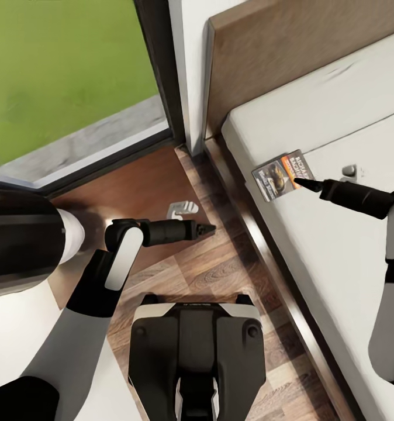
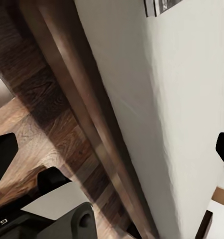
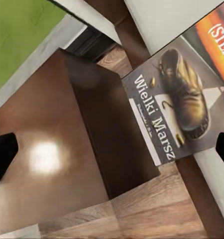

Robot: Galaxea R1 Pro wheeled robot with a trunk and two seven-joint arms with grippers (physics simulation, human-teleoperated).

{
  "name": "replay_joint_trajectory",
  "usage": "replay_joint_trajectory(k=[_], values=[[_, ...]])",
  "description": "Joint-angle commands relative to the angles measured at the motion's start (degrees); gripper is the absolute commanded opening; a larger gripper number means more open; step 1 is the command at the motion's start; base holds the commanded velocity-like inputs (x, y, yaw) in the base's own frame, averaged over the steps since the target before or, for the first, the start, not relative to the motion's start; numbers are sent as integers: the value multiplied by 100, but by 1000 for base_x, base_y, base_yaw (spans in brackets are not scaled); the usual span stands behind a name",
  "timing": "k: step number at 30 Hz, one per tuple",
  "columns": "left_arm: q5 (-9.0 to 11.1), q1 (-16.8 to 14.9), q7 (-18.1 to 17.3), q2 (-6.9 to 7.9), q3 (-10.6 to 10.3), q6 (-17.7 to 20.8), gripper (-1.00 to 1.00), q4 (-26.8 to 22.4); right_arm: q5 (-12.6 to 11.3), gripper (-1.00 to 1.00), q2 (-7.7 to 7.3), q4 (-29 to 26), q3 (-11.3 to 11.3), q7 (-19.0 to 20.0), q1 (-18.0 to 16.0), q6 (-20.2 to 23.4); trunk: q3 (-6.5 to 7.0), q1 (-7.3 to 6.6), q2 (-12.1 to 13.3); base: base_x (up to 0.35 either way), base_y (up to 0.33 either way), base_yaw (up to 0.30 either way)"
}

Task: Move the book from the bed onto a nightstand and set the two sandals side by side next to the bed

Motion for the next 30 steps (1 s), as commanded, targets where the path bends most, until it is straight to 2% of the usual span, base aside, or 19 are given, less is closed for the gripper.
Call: replay_joint_trajectory(k=[1,2,5,7,12,13,16,20,24,30], values=[[-63,-2,-61,-14,5,20,100,-16,-28,100,-8,-2,-37,172,106,31,4,4,-9,0,0,0],[-61,-2,-62,-19,5,20,100,-21,-27,100,-11,-3,-49,265,161,30,14,4,-9,0,0,0],[-51,1,-65,-49,11,-10,100,-33,-25,100,-32,-14,-166,980,520,8,42,4,-9,0,0,0],[-42,-1,-71,-55,5,-168,100,-33,-26,100,-26,-16,-221,1291,722,-5,60,4,-9,0,0,0],[-20,2,-92,-58,-29,-299,100,-29,-36,100,7,-16,-236,1623,1014,-16,107,4,-9,0,0,0],[-14,2,-100,-58,-40,-427,100,-26,-34,100,13,-17,-237,1917,1139,-18,117,4,-9,0,0,0],[-14,-1,-106,-59,-51,-591,100,-14,-34,100,18,-18,-234,2258,1308,-78,145,4,-9,0,0,0],[-11,-2,-117,-59,-56,-665,100,-16,-39,100,22,-11,-203,2379,1381,-176,182,4,-9,0,0,0],[-17,1,-327,-59,-57,-687,100,-40,-34,100,23,-8,-78,2398,1398,-209,220,4,-9,0,0,0],[-19,3,-391,-59,-51,-695,100,-22,-32,100,23,-9,108,2400,1399,-212,276,4,-9,0,0,0]])
